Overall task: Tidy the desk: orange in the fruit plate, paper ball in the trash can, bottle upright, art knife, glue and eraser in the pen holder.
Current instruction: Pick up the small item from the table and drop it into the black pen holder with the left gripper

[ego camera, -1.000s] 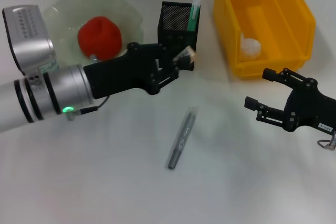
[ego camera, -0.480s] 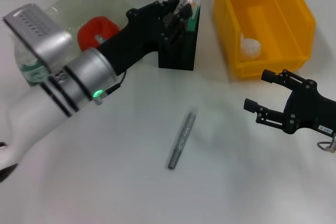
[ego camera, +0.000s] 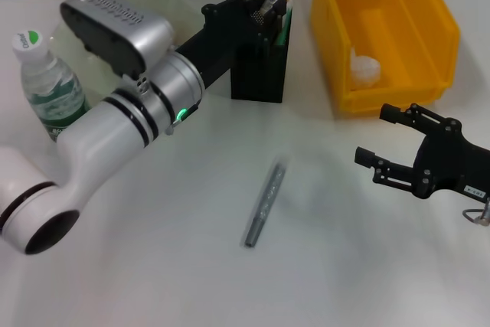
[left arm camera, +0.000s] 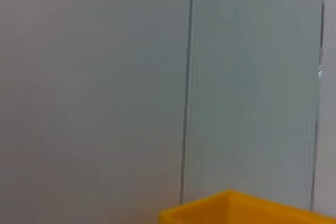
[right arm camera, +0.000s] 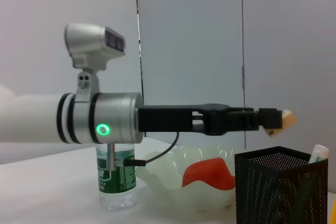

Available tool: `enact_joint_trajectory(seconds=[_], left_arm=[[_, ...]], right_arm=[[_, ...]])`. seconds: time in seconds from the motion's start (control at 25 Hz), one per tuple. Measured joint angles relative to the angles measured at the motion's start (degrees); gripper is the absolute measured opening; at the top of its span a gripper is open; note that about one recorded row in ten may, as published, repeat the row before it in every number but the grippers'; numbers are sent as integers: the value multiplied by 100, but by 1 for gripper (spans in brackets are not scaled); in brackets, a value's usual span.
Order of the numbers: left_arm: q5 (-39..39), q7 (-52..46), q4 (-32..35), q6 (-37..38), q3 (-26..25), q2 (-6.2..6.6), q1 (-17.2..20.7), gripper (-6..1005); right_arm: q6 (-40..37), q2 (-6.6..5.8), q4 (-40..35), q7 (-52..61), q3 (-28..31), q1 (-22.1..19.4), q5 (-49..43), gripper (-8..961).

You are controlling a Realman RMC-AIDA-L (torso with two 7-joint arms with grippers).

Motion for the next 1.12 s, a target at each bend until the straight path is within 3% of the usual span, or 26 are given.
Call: enact_joint_trajectory(seconds=[0.28, 0.88, 1.12], left_arm=[[0, 15, -8, -438, -219, -5, -112, 277], [8, -12, -18, -382, -275, -9, -65, 283], [39, -43, -19, -314, -284, -9, -39, 444]], right_arm=[[0, 3, 0, -4, 1, -7, -5, 816], [4, 3, 0, -5, 35, -7, -5, 816], [5, 3, 0, -5, 47, -7, -5, 816]])
